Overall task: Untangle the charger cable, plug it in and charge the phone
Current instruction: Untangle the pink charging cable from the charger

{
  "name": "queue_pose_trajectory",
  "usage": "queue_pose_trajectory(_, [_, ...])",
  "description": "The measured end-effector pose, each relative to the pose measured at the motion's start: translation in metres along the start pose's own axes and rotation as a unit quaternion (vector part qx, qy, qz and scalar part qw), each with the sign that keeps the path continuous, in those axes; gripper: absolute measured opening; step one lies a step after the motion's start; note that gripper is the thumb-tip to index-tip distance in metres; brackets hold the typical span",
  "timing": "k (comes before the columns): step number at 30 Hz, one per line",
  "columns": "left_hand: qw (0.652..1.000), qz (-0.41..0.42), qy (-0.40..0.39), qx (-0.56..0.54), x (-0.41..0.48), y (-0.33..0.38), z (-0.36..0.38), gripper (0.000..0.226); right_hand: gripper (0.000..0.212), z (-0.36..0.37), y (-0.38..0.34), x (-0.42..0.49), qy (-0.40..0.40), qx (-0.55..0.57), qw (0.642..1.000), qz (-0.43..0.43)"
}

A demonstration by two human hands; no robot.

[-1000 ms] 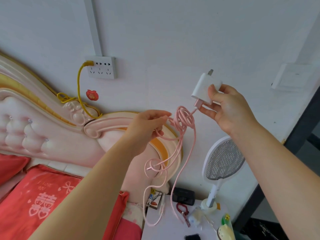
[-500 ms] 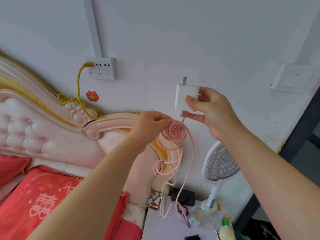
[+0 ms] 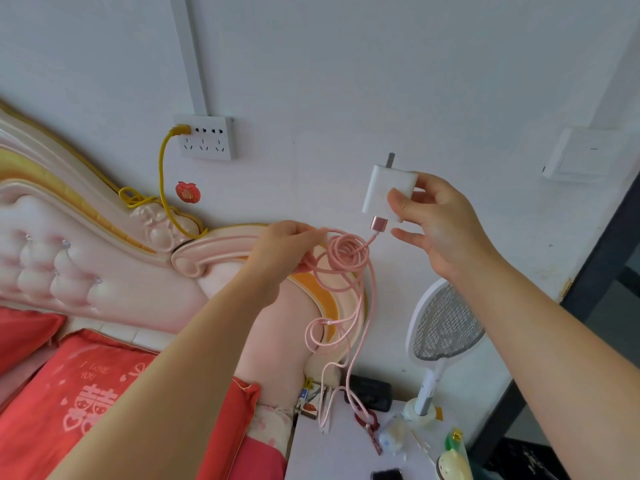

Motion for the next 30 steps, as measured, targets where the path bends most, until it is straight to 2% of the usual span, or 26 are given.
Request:
queue_pose_trajectory(3, [0.998,0.01,-0.049,0.041,-0.003,0.001,0.003,0.023,0.019,-0.002,0.002,0.0,0.002,0.001,1.0,0.004])
queue_pose_trajectory(4, [0.997,0.012,-0.045,0.054,-0.003,0.0,0.002,0.019,0.02,-0.002,0.003,0.0,0.005,-0.003,1.0,0.004])
queue_pose_trajectory(7, [0.998,0.013,-0.015,0.068,-0.002,-0.006,-0.007,0.025,0.019,-0.006,0.002,-0.001,0.015,-0.002,1.0,0.004])
queue_pose_trajectory(11, [0.995,-0.047,0.043,-0.07,-0.007,-0.025,-0.016,0.018,0.019,-0.017,-0.001,-0.001,0.024,0.025,0.999,0.009])
queue_pose_trajectory(13, [0.991,-0.058,0.068,-0.103,-0.01,-0.028,-0.017,0.022,0.021,-0.016,0.0,-0.001,0.016,0.038,0.999,0.014])
queue_pose_trajectory(15, [0.988,-0.04,0.065,-0.134,-0.011,-0.02,-0.01,0.029,0.019,-0.009,0.004,-0.001,0.0,0.061,0.998,0.023])
queue_pose_trajectory(18, [0.978,0.015,0.037,-0.206,-0.008,0.004,0.008,0.025,0.014,0.006,0.009,-0.003,-0.021,0.079,0.996,0.025])
queue_pose_trajectory(23, [0.975,0.049,0.047,-0.21,-0.001,0.021,0.007,0.023,0.016,0.013,0.008,-0.004,-0.028,0.062,0.998,0.006])
queue_pose_trajectory(30, [0.936,-0.032,0.087,-0.338,-0.01,-0.017,-0.012,0.019,0.021,-0.014,0.0,0.001,0.024,0.107,0.994,-0.002])
Point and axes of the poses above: each hand's wrist, its own x-axis towards the middle knuckle, its own z-axis out of the palm, y = z × x, the point moved 10 cm from there along x, towards the middle knuckle, and after that the axes turned 14 degrees about z, right-handed, at the moved point
